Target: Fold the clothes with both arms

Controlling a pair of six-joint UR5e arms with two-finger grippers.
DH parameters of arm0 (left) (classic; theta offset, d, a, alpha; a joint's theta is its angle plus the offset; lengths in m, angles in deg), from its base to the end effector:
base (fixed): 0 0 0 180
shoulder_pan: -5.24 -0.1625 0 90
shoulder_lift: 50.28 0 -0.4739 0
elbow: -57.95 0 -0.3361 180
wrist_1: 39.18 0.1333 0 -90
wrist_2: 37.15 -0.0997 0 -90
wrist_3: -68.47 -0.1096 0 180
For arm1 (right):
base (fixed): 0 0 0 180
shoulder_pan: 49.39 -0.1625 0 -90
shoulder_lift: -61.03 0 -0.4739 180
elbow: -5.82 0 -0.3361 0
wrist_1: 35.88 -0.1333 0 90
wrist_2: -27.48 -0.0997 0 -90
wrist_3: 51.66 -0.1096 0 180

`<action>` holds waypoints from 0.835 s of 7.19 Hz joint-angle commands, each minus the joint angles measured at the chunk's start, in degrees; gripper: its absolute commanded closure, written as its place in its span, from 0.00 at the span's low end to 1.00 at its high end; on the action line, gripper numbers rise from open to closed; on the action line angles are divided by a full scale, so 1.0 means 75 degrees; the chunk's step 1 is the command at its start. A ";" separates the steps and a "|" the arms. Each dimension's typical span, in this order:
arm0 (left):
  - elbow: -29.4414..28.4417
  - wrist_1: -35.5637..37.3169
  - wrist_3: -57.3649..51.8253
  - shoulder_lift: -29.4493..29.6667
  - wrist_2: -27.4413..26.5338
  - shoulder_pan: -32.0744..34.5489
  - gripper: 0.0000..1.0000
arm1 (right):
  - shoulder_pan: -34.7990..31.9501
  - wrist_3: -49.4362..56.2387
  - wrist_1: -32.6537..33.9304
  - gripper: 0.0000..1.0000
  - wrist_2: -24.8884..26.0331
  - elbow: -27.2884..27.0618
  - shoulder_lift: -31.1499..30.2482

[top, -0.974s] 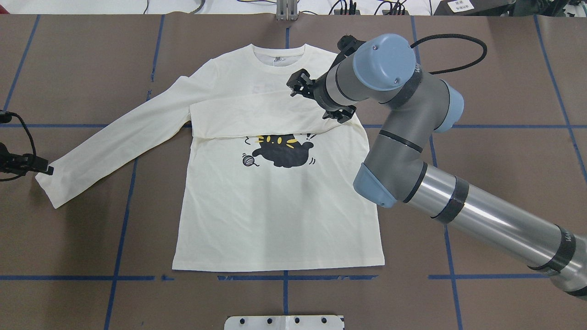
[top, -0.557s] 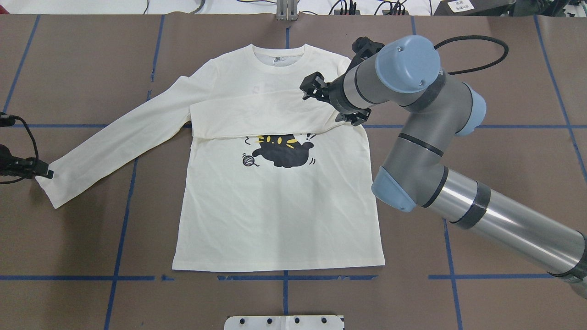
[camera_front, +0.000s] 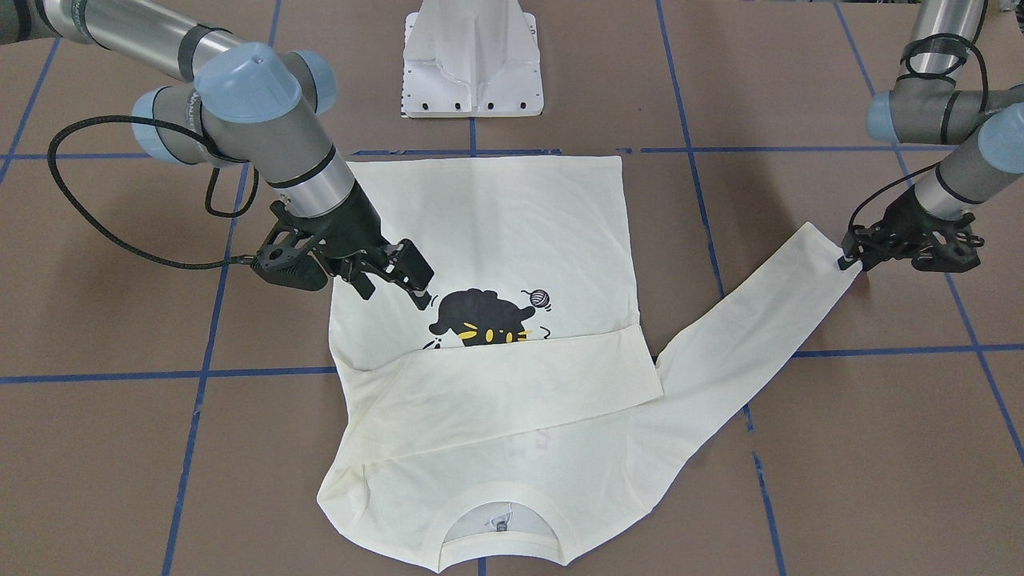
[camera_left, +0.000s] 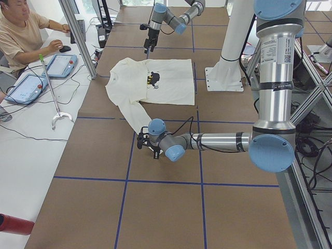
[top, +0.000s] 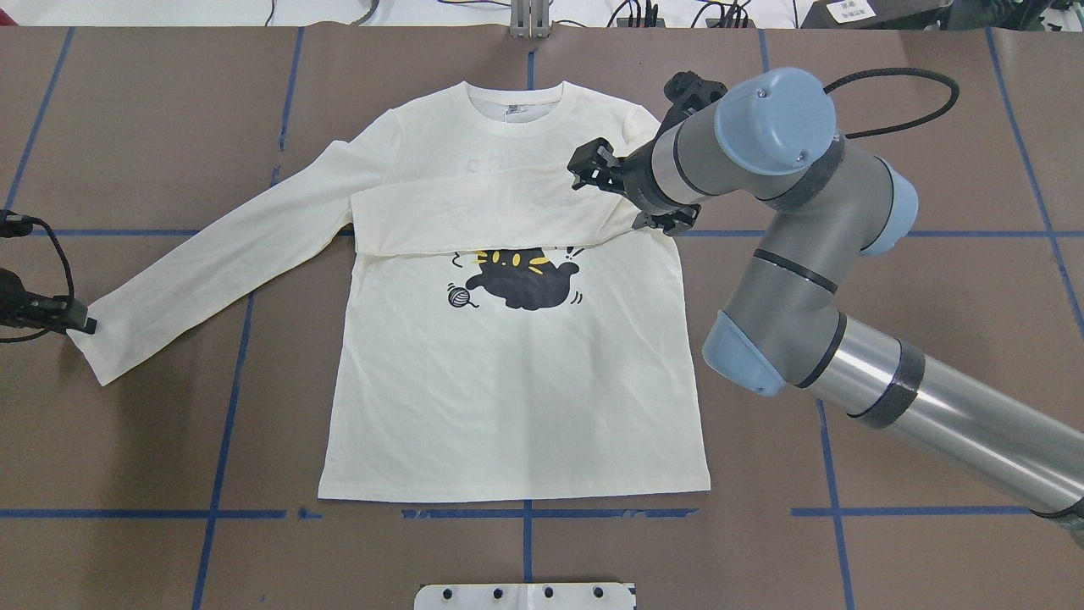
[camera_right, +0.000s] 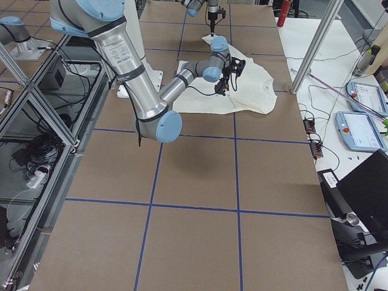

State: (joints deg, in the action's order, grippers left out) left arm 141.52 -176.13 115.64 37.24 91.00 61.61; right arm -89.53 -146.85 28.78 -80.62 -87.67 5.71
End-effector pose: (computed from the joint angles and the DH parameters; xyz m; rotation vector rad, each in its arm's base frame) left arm 0.1908 -0.4053 0.6945 0.0710 0.9001 0.0009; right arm -0.4494 -0.5088 0.3017 0.0610 -1.1467 0.5289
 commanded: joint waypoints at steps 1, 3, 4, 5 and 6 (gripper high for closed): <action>0.0292 0.0003 0.0026 0.0015 0.0070 -0.0004 1.00 | -0.0004 0.0001 -0.0008 0.00 -0.0001 -0.0015 -0.0018; 0.0820 0.0026 0.0073 -0.0008 0.1234 0.0008 1.00 | 0.0008 0.0001 0.0004 0.00 0.0034 -0.0027 -0.0041; 0.0718 0.0003 0.0039 -0.0008 0.1207 -0.0004 1.00 | 0.0020 0.0001 -0.0007 0.00 0.0069 0.0008 -0.0088; 0.0670 -0.0020 0.0050 0.0038 0.1102 -0.0004 1.00 | 0.0020 0.0024 -0.0042 0.00 0.0070 -0.0003 -0.0228; 0.1192 0.0084 0.0549 0.0305 0.1147 -0.0016 1.00 | -0.0108 0.0036 -0.0043 0.00 -0.0023 -0.0085 -0.0229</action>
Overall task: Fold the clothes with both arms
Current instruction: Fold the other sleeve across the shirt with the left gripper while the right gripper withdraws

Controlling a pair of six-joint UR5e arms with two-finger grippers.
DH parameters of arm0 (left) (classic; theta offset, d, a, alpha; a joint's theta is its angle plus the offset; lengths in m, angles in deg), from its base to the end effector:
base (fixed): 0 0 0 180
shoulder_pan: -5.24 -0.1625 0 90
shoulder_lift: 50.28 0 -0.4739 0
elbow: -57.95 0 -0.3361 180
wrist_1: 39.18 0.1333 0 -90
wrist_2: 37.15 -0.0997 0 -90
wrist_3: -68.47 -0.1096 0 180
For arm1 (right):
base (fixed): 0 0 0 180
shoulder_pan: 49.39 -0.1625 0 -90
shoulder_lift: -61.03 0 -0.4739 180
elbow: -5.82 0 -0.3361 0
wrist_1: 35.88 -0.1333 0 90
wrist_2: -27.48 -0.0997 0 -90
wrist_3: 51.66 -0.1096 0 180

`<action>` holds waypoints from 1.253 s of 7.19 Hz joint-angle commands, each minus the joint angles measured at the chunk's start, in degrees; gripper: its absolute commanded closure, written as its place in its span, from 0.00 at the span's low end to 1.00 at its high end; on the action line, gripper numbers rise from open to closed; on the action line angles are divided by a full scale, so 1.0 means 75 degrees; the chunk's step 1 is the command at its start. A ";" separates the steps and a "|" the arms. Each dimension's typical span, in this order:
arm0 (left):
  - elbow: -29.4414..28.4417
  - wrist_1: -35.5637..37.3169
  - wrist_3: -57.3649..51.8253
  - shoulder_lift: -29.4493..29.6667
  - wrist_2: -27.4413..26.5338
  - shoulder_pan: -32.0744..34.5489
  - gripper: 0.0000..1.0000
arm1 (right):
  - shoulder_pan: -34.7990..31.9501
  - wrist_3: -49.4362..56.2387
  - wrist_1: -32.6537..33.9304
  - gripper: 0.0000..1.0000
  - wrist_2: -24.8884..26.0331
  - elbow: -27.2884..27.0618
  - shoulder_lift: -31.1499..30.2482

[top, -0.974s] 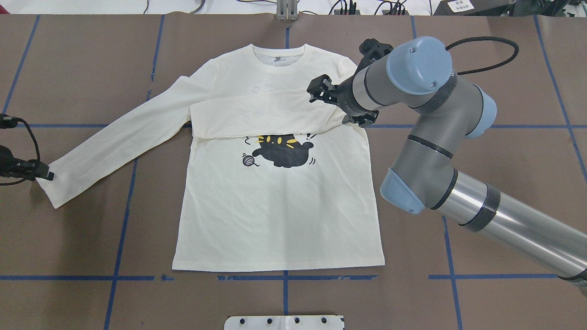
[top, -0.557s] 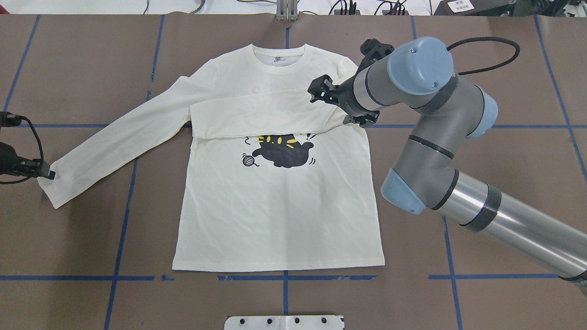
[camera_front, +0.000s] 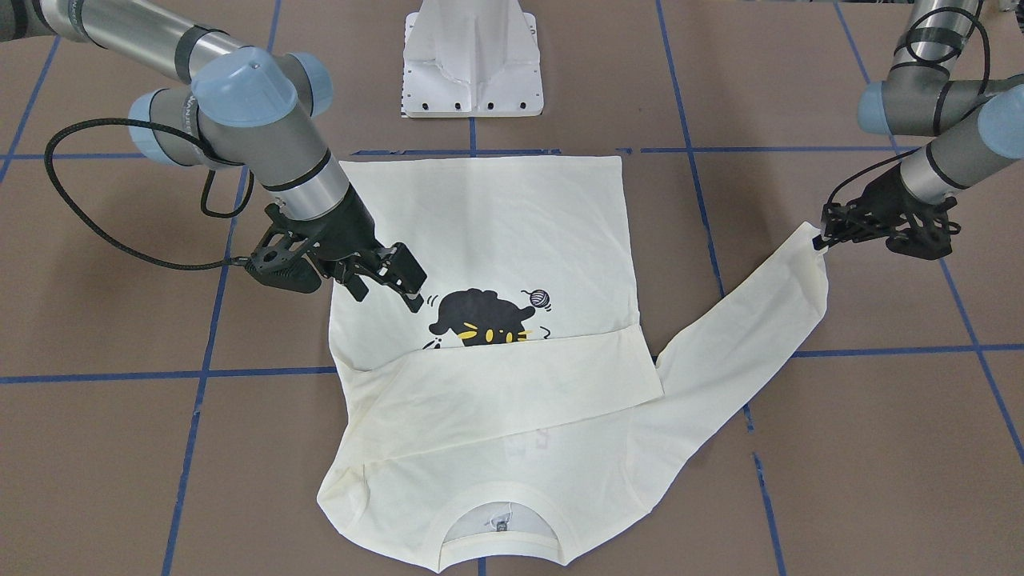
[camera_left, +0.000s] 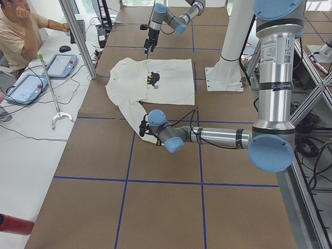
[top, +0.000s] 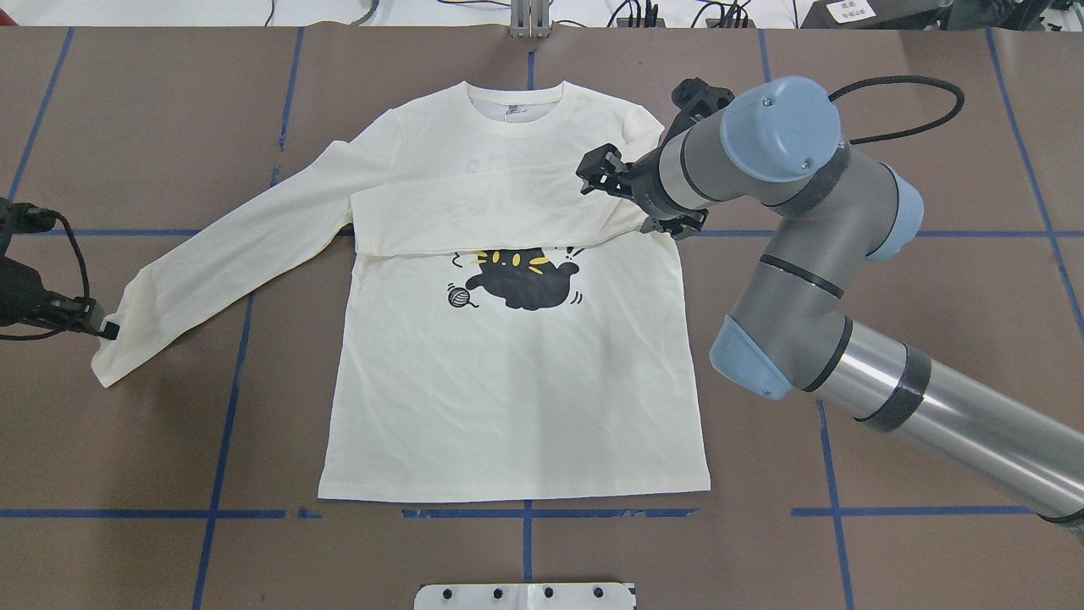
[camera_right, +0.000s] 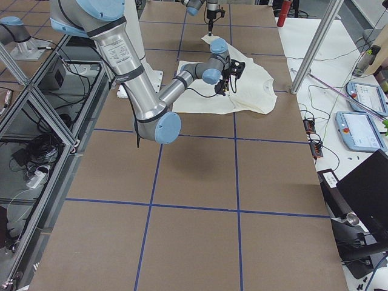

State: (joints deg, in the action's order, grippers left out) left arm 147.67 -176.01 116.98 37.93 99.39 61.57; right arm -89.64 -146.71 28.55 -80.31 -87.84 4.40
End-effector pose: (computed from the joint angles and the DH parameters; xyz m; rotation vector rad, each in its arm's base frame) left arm 0.2020 -0.4001 0.6316 0.0493 1.0597 0.0828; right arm -0.4450 -0.5075 0.3154 0.0625 -1.1310 0.5363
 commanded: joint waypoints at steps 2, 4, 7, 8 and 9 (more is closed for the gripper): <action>0.0390 0.0104 0.3151 0.2186 0.0017 -0.0161 1.00 | -0.0525 0.0575 0.0045 0.00 -0.0333 -0.1030 -0.0834; -0.0043 0.0535 0.4879 0.4121 -0.0215 -0.0746 1.00 | -0.1274 0.1374 -0.0013 0.00 -0.1292 -0.1466 -0.1726; -0.0990 0.0537 0.6967 0.6735 -0.2738 -0.1693 1.00 | -0.1641 0.1902 -0.0001 0.00 -0.1472 -0.1492 -0.2000; -0.1075 0.0503 0.6926 0.6871 -0.3653 -0.2649 1.00 | -0.1653 0.1950 -0.0013 0.00 -0.1460 -0.1492 -0.2011; -0.1471 0.0293 0.6763 0.7023 -0.4347 -0.3401 1.00 | -0.1734 0.1950 0.0022 0.00 -0.1460 -0.1504 -0.2035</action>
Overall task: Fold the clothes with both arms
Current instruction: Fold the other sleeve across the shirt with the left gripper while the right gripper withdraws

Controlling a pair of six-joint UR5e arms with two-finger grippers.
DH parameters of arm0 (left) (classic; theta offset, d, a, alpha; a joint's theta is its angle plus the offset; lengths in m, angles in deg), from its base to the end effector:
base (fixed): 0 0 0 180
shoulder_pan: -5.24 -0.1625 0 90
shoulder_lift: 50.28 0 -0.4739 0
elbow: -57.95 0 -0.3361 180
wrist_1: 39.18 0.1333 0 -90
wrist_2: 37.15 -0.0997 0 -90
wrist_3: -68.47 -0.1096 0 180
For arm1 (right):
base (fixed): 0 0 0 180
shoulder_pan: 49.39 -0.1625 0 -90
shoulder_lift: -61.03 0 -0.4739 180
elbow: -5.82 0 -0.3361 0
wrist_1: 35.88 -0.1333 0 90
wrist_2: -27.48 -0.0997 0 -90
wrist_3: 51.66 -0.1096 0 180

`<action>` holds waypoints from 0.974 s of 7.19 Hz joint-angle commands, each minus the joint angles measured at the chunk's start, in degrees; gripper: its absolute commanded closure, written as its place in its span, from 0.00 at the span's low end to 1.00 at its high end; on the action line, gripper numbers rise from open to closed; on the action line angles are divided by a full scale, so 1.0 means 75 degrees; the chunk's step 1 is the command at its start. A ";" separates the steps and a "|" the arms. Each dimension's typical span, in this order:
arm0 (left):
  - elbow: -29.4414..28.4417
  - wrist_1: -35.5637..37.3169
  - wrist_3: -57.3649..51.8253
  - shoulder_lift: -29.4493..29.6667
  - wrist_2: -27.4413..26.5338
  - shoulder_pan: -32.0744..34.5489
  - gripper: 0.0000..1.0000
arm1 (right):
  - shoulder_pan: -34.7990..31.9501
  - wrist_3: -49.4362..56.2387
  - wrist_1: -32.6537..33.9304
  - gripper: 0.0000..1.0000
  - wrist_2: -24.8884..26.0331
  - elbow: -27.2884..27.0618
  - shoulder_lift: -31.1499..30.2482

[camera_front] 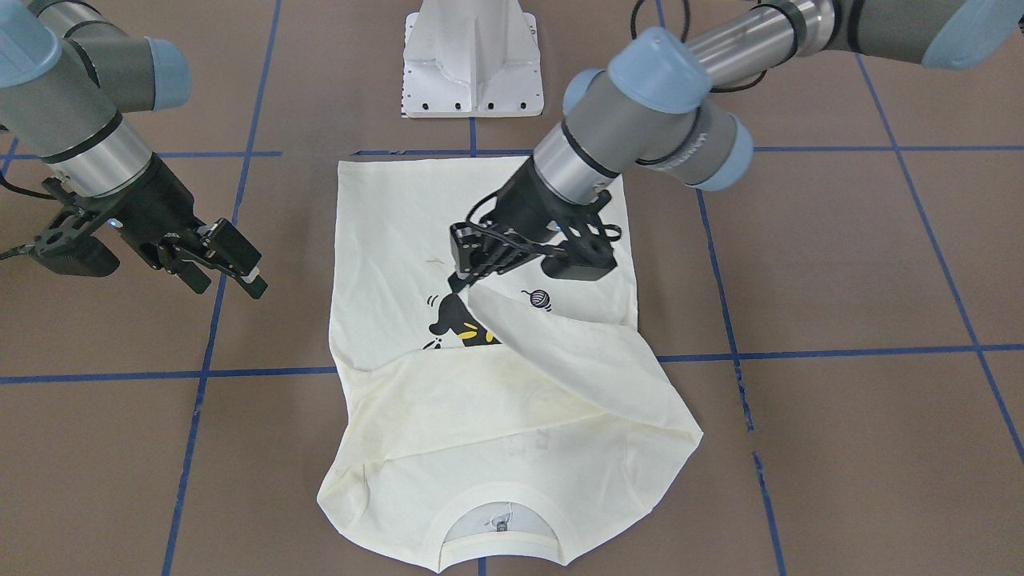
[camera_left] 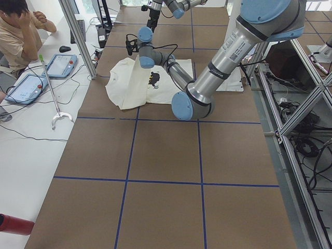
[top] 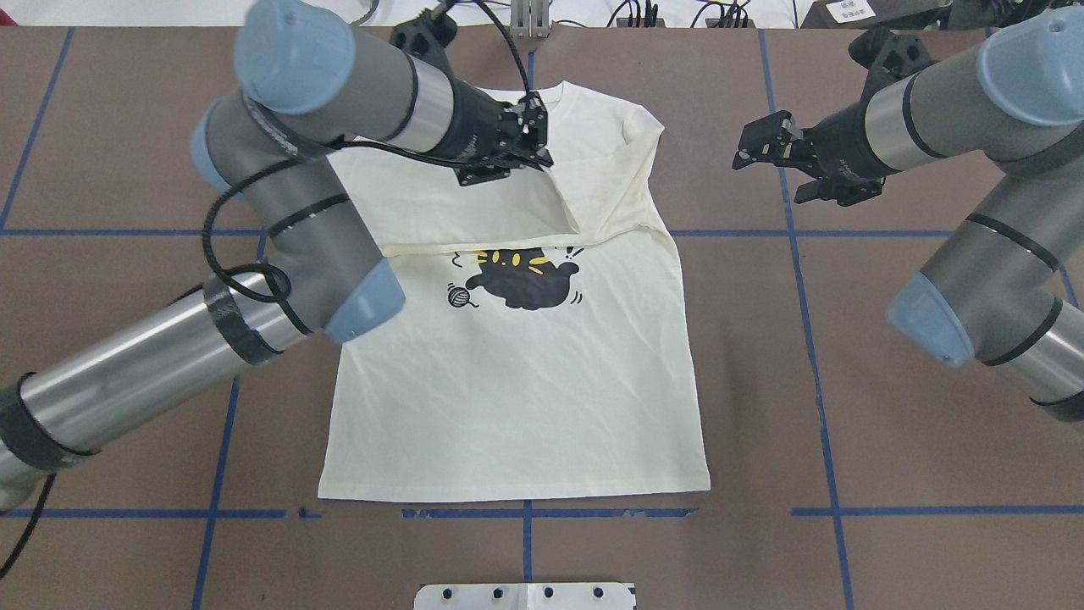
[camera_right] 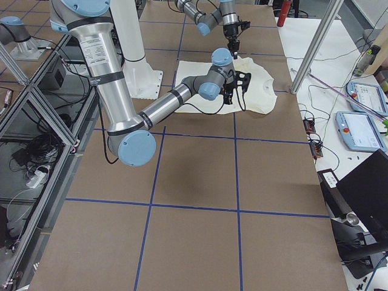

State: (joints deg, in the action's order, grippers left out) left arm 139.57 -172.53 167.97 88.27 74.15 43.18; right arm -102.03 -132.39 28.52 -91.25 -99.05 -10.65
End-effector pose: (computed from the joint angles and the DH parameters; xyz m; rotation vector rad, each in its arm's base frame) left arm 0.5141 -0.5193 0.1719 0.0600 1.4770 -0.4027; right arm -0.2782 -0.4973 0.3929 0.1256 -1.1013 0.4217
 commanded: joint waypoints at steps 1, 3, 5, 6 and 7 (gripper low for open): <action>-0.1068 -0.0335 -0.0315 0.0834 -0.1128 -0.1235 1.00 | -0.0176 0.0053 0.0038 0.00 -0.0012 0.0025 -0.0122; -0.1856 -0.1106 -0.0633 0.0933 -0.1188 -0.1508 1.00 | -0.0468 0.0715 -0.0008 0.00 -0.0024 0.0049 -0.0506; -0.2489 -0.1263 -0.0623 0.1363 -0.1620 -0.1520 1.00 | -0.0528 0.1072 -0.0032 0.00 0.0011 0.0037 -0.0744; -0.2899 -0.1274 -0.0611 0.1738 -0.1691 -0.1520 0.76 | -0.0528 0.1072 -0.0032 0.00 -0.0001 0.0014 -0.0790; -0.3054 -0.1263 -0.0611 0.1857 -0.1959 -0.1612 0.48 | -0.0505 0.0968 -0.0044 0.00 0.0104 0.0014 -0.0884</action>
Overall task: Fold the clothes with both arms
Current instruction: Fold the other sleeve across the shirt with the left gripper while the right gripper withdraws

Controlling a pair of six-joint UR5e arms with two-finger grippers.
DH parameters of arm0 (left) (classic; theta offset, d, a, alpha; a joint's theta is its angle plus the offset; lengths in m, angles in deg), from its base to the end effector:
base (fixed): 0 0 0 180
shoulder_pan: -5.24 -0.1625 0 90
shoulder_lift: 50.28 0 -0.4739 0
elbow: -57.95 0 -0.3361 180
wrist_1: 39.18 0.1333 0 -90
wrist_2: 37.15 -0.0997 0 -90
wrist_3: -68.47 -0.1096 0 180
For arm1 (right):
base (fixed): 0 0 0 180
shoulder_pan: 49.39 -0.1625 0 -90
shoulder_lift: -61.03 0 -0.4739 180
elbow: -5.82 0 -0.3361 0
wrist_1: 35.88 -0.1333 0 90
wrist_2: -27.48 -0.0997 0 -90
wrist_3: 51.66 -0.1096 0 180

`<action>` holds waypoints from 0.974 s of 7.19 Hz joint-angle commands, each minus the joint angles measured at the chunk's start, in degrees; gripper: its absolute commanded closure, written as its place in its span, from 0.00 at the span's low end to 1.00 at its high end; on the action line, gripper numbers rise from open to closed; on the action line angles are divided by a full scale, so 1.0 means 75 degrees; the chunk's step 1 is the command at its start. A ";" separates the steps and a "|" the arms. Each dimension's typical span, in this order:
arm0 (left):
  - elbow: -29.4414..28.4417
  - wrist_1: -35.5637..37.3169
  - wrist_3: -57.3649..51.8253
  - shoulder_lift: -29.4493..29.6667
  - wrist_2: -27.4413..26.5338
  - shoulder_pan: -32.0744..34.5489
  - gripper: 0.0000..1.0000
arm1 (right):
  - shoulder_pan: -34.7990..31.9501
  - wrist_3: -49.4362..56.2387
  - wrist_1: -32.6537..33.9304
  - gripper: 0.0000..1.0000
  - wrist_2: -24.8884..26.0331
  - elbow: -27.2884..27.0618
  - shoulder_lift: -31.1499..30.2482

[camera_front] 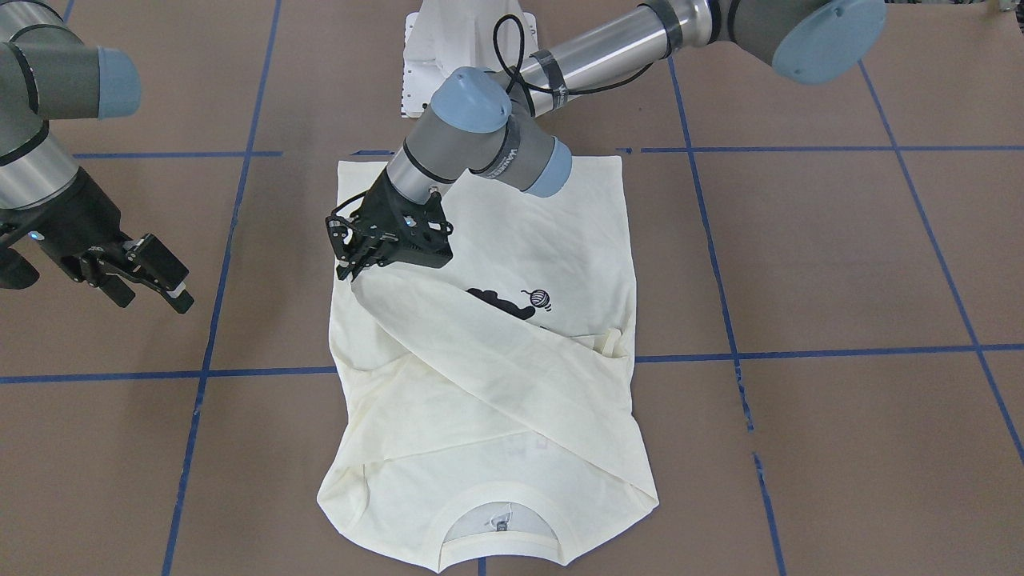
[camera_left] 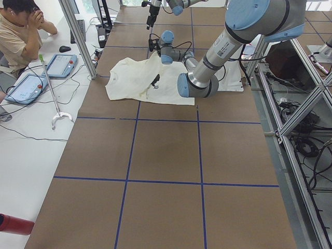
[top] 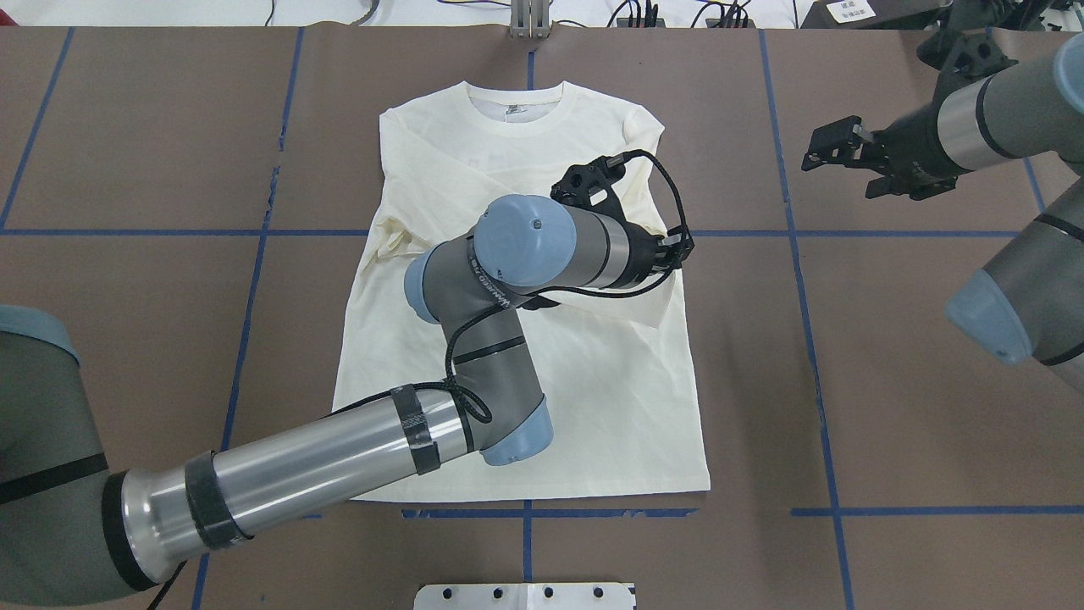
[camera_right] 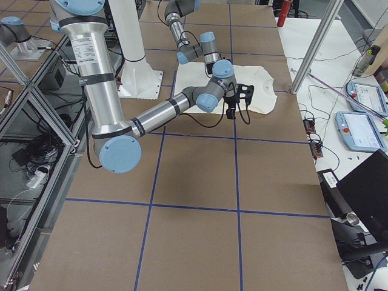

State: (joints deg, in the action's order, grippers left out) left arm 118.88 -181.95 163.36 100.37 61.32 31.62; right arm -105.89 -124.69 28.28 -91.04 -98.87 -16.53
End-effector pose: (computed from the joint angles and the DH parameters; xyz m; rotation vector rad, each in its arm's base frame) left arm 0.6799 -0.4680 0.1302 0.1568 1.4738 -0.3341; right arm -0.2295 -0.4934 0.4504 0.1722 -1.0061 0.3996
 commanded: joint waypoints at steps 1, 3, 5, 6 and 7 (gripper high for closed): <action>-0.0157 0.0004 0.0003 0.0118 -0.0320 -0.0083 0.27 | 0.0069 -0.0094 -0.0011 0.00 0.0100 -0.0009 -0.0089; 0.2128 0.0087 -0.0090 -0.1641 -0.0227 0.0022 0.27 | 0.0930 -0.1291 -0.0011 0.00 0.0413 -0.0311 -0.0112; 0.2947 0.0401 -0.1186 -0.2586 0.0284 0.0547 0.27 | 0.3198 -0.3273 0.0035 0.00 0.2479 -0.1096 -0.0485; 0.3391 0.0426 -0.1818 -0.3321 0.0962 0.0886 0.27 | 0.4451 -0.4117 0.0152 0.01 0.3651 -0.1343 -0.0534; 0.3569 0.0450 -0.1894 -0.3735 0.1108 0.0959 0.33 | 0.5253 -0.4578 0.0327 0.03 0.4243 -0.1519 -0.0604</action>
State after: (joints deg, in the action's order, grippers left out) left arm 143.05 -178.98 151.74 77.04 66.79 37.25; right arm -75.45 -153.18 29.43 -66.68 -108.23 -20.33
